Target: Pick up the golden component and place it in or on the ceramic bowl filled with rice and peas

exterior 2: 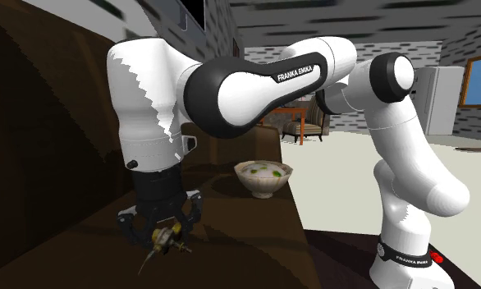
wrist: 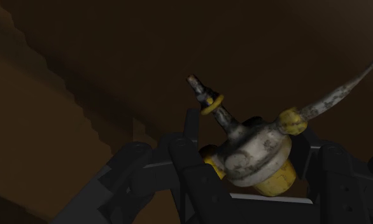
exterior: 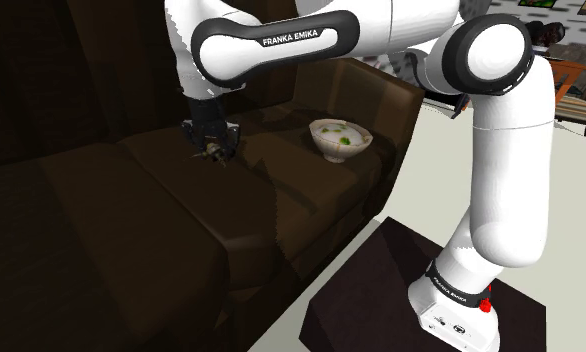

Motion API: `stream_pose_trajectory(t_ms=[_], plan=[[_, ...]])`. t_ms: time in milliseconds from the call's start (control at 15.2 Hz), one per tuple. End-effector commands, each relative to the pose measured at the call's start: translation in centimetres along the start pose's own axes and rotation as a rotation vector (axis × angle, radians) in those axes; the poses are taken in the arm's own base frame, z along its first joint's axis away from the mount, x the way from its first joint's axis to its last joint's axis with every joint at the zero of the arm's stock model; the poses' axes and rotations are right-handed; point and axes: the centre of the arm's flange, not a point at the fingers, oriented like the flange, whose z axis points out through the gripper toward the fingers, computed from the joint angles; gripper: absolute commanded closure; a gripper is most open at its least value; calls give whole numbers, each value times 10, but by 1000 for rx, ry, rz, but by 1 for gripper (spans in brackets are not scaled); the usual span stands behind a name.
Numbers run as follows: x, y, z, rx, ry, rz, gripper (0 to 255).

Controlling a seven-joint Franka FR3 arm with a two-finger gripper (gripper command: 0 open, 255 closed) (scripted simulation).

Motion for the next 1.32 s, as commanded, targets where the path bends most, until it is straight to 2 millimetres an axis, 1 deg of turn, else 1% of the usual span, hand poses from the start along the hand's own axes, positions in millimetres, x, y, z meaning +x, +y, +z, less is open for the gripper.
stream_pose_trajectory(t_ms=[0,330,1254], plan=[[0,0,0,0,0,0,255],[0,0,0,0,0,0,255],[7,6,-73,0,0,0,255]])
